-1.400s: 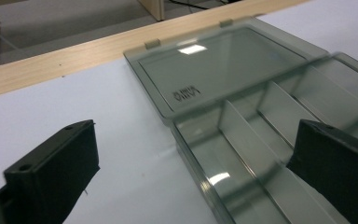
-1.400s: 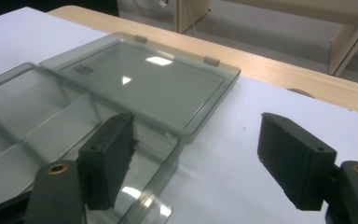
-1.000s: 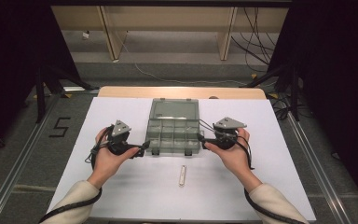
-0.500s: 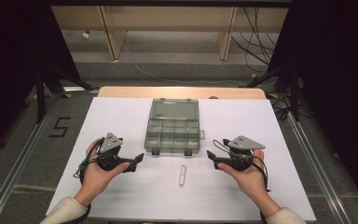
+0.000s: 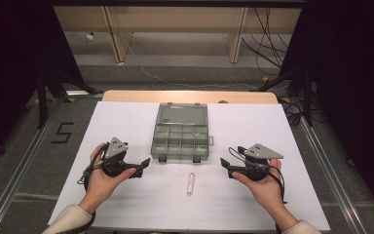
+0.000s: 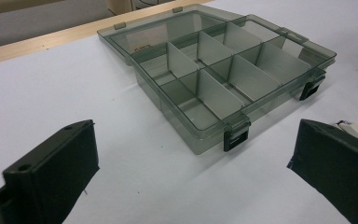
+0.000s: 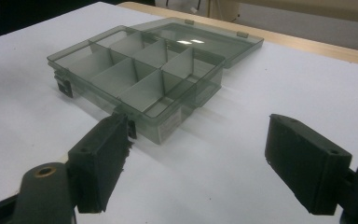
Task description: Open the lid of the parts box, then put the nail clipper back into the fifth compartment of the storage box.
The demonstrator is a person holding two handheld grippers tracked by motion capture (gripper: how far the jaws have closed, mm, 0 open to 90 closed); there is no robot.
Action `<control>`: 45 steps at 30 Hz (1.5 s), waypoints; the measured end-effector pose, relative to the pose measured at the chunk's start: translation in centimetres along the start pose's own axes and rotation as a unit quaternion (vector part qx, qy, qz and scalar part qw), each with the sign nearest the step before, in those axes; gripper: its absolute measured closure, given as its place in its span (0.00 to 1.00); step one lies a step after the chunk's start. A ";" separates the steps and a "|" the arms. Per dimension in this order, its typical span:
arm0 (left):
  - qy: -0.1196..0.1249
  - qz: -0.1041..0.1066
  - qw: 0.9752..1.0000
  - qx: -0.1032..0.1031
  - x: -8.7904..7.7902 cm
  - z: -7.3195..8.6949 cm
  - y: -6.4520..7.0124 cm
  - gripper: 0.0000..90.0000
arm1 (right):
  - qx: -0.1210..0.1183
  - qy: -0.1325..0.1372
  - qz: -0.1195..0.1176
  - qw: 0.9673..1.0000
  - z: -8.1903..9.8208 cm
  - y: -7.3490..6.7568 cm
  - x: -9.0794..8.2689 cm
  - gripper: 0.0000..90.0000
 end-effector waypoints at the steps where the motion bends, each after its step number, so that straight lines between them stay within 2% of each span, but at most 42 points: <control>1: 0.001 0.000 1.000 0.001 0.0 0.0 0.0 0.00 | -0.001 0.000 0.001 1.000 0.0 0.0 0.0 0.25; 2: 0.001 0.000 1.000 0.001 0.0 0.0 0.0 0.00 | 0.002 0.010 0.002 1.000 -0.1 0.0 0.2 0.25; 4: 0.002 0.000 1.000 0.002 0.0 0.0 0.1 0.00 | 0.004 0.000 0.000 1.000 0.1 0.0 0.1 0.25; 13: 0.004 -0.001 1.000 0.003 -0.1 0.0 0.1 0.00 | -0.007 0.005 -0.008 1.000 0.0 -0.7 0.7 0.25; 14: 0.004 -0.002 1.000 0.004 -0.1 0.0 0.1 0.00 | -0.004 -0.004 -0.012 1.000 0.1 -0.9 0.6 0.25; 15: 0.004 -0.002 1.000 0.003 -0.1 0.0 0.1 0.00 | -0.008 0.002 -0.011 1.000 0.1 -0.9 0.7 0.25; 16: 0.005 -0.002 1.000 0.002 -0.1 -0.1 0.1 0.00 | -0.003 -0.001 -0.015 1.000 0.1 -1.1 0.7 0.25; 18: 0.006 -0.004 1.000 0.005 -0.1 -0.1 0.1 0.00 | -0.010 -0.005 -0.013 1.000 0.2 -1.2 0.7 0.25; 21: 0.004 -0.001 1.000 0.006 0.0 0.0 0.1 0.00 | -0.006 -0.004 -0.023 1.000 0.3 -1.5 0.9 0.25; 25: 0.004 -0.001 1.000 0.004 -0.1 0.1 0.2 0.00 | -0.012 -0.025 -0.023 0.999 0.4 -1.9 0.8 0.25; 27: 0.003 -0.003 1.000 0.006 -0.2 0.1 0.1 0.00 | -0.013 -0.012 -0.027 0.999 0.3 -2.4 1.1 0.25; 31: 0.003 -0.008 1.000 0.009 -0.2 0.1 0.0 0.00 | -0.021 -0.021 -0.031 0.999 0.2 -3.2 1.5 0.25; 34: 0.004 -0.007 1.000 0.002 -0.2 0.1 0.1 0.00 | -0.026 -0.027 -0.035 0.999 0.2 -3.9 2.0 0.26; 40: 0.001 -0.005 1.000 0.004 0.2 0.1 0.1 0.00 | -0.035 -0.042 -0.054 0.997 0.4 -5.4 3.1 0.28; 45: 0.000 -0.004 1.000 0.003 0.2 0.2 0.2 0.00 | -0.032 -0.054 -0.070 0.996 0.7 -6.7 3.9 0.29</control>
Point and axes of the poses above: each handheld gripper's, and its own axes: x roughly forward along the jaws, z roughly out of its underside, y roughly to its right, the point moved 6 cm from there along x, roughly forward along the jaws, and after that the axes turned 2 degrees about -y, right-handed, at the moved point
